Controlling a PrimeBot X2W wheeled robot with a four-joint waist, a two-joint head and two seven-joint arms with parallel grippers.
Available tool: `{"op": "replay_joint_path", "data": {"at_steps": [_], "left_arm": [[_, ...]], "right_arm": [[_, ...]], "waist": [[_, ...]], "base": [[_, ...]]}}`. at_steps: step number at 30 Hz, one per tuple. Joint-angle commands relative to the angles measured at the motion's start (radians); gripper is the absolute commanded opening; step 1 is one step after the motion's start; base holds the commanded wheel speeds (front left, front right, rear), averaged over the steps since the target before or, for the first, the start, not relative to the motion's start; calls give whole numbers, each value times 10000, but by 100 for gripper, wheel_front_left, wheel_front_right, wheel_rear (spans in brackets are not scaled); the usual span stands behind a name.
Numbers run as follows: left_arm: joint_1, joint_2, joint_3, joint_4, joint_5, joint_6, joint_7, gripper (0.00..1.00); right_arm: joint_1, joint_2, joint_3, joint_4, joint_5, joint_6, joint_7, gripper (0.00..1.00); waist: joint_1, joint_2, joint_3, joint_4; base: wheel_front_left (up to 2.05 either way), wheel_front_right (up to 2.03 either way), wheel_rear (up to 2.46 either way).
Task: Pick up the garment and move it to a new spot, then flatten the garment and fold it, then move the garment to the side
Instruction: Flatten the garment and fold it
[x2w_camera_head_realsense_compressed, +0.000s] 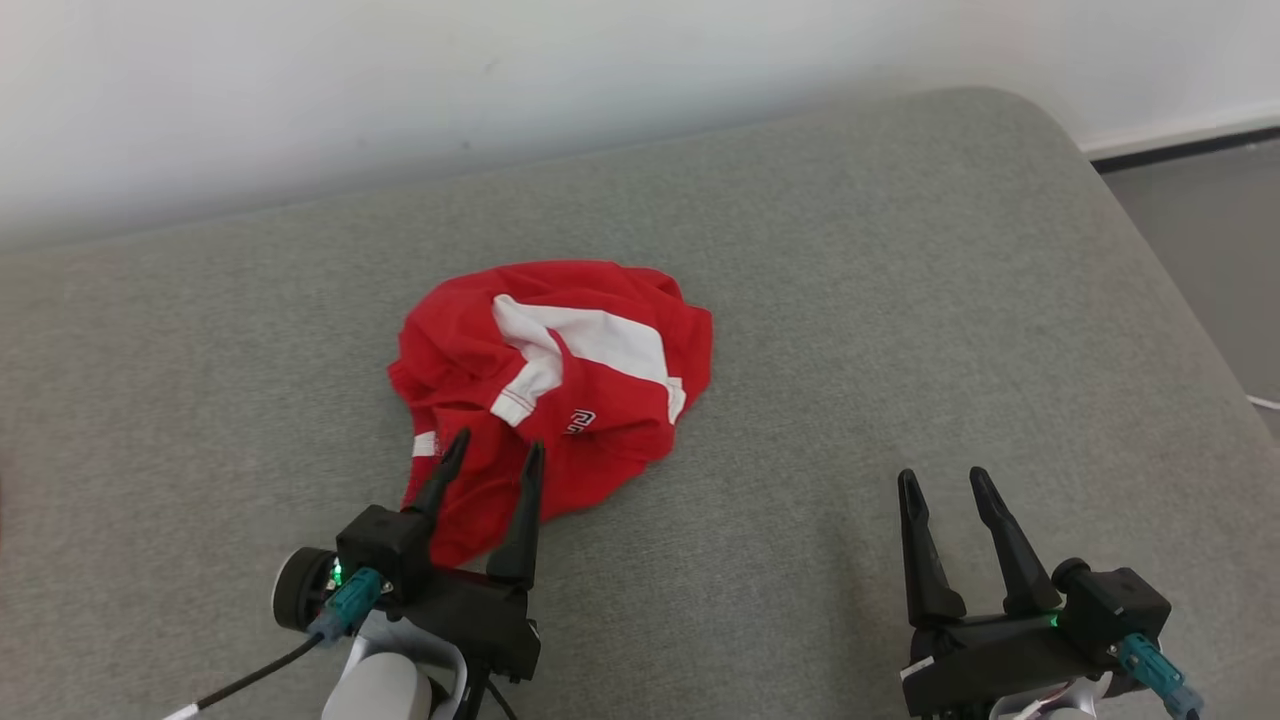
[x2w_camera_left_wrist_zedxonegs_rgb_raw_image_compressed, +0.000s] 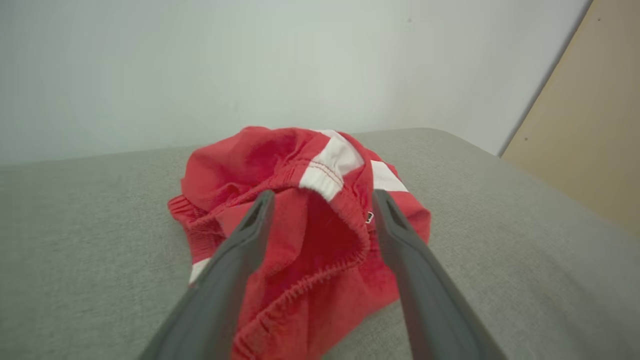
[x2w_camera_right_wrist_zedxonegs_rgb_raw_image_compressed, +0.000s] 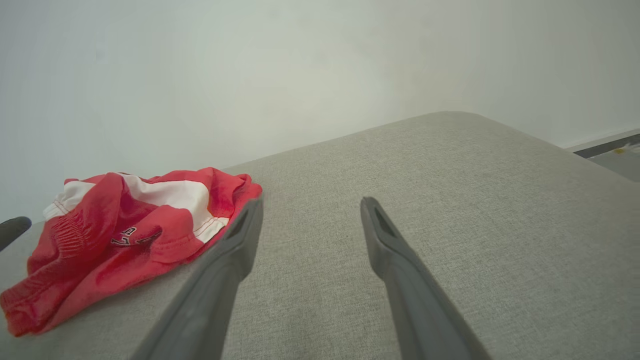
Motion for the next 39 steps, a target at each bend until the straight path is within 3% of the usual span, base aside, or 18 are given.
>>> {"op": "replay_joint_path", "data": {"at_steps": [1,10,11,12,13,19,31,39], "left_arm": [[-154,33,-82,228,-218,15,-31,100],[-790,218,-385,877,-693,12,-32,100],[-877,235,-402,881,-743,12,-32,41],[-953,251,-348,841,-799,12,-32,14],[-979,276,-329,845,-869,12,-32,0],[-675,410,-468,98,-861,11,-29,0],[2013,1684,-1766,-1651,-1219,12,-25,0],[3352,1885,-1452,-1481,-1543,12,-25,0]], "right_arm": [[-64,9,4,-8,113,-20,-22,100],[-149,10,-1,21,124,-20,-22,100],[-139,9,-14,21,114,-20,-22,100],[-126,9,-27,22,103,-20,-22,100],[-64,9,-92,23,67,-20,-22,100],[249,6,-206,76,-76,-22,-22,100],[766,7,-233,64,-234,-20,-21,100],[798,7,-307,45,-331,-22,-21,100]], "waist": [[-1,-1,277,-318],[-1,-1,320,-591],[-1,-1,307,-597],[-1,-1,289,-594],[-1,-1,227,-535],[-1,-1,-175,144],[-1,-1,-834,1594],[-1,-1,-798,2020]], "base": [[0,0,0],[0,0,0],[0,0,0],[0,0,0],[0,0,0],[0,0,0],[0,0,0],[0,0,0]]}}
